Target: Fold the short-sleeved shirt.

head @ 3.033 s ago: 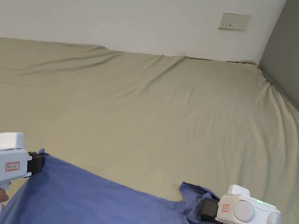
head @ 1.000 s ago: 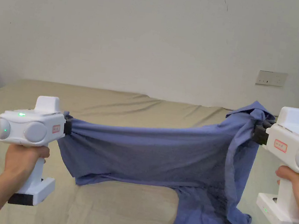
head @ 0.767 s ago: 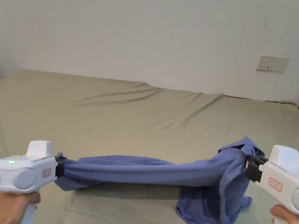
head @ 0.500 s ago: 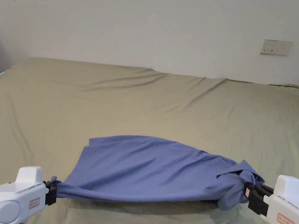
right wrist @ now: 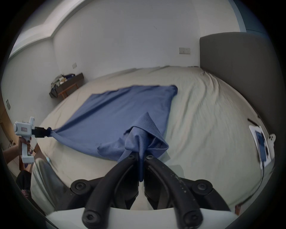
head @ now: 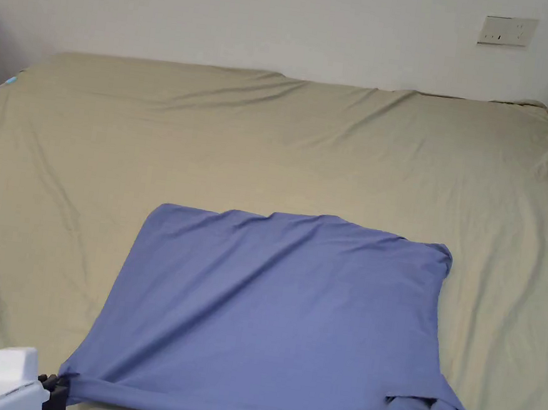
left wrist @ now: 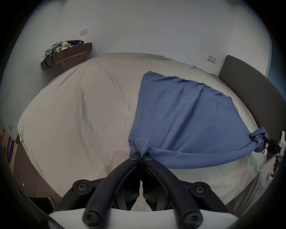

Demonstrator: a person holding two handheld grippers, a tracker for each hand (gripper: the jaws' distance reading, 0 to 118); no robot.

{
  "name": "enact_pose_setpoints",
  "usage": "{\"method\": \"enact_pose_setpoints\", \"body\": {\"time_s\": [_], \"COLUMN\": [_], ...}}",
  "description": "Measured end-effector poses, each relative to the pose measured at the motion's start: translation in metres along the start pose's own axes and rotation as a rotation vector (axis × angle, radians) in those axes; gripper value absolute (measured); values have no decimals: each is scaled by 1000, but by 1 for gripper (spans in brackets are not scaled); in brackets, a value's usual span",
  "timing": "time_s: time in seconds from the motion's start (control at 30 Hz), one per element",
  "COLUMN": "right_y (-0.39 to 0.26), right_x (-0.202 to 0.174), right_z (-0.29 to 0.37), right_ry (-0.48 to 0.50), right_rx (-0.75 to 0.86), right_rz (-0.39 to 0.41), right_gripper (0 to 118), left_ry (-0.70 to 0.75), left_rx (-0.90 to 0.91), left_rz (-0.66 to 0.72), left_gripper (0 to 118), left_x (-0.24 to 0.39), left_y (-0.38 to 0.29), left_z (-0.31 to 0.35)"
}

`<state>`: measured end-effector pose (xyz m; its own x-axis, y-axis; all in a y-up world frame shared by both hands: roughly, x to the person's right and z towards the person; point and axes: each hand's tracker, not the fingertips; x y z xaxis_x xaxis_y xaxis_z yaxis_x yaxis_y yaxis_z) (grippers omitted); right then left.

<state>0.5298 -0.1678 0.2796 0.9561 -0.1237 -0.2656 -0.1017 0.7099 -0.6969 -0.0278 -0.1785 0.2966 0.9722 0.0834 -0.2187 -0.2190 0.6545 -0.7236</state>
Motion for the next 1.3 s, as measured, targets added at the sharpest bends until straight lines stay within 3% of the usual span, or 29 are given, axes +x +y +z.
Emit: {"method": "enact_pose_setpoints", "body": {"time_s": [0.23, 0.43, 0.47, 0.5, 0.53, 0.57, 0.6, 0.63, 0.7, 1.0, 1.07, 1.1, 1.17, 1.2, 1.3], "right_y": [-53, -38, -32, -25, -14, -2, 10, 25, 55, 128, 130, 129, 128, 127, 125], "right_x": [-6, -9, -11, -12, -13, -14, -15, -17, -24, -78, -87, -91, -96, -98, -98], "right_z": [-27, -33, -29, -24, -19, -13, -6, 0, 16, 67, 71, 72, 72, 71, 69], "right_ry": [-103, -128, -128, -131, -149, -157, -164, -171, -173, -281, -307, -316, -327, -326, -322], "right_rx": [-214, -229, -225, -212, -174, -128, -77, -17, 110, 501, 547, 569, 585, 589, 596], "right_rz": [-79, -87, -88, -88, -83, -87, -92, -92, -79, 67, 86, 89, 87, 85, 87], "right_gripper": [7, 9, 12, 22, 44, 62, 79, 97, 107, 106, 90, 75, 17, 3, 2], "left_ry": [43, 49, 48, 49, 45, 32, 14, -10, -45, 12, 49, 53, 42, 32, -21], "left_rx": [-104, -106, -99, -86, -68, -30, 19, 88, 243, 670, 716, 730, 727, 729, 683], "left_rz": [-22, 8, 11, 12, 10, 25, 36, 43, 34, -124, -142, -152, -150, -149, -129], "left_gripper": [1, 3, 12, 29, 66, 91, 111, 118, 116, 112, 96, 79, 5, 0, 0], "left_x": [-2, 4, 6, 8, 11, 15, 20, 27, 37, 104, 114, 116, 121, 120, 120], "left_y": [-42, -33, -30, -26, -19, -11, 0, 11, 34, 86, 86, 86, 84, 84, 85], "left_z": [-14, -7, -4, 1, 8, 14, 23, 34, 51, 109, 111, 110, 111, 110, 107]}}
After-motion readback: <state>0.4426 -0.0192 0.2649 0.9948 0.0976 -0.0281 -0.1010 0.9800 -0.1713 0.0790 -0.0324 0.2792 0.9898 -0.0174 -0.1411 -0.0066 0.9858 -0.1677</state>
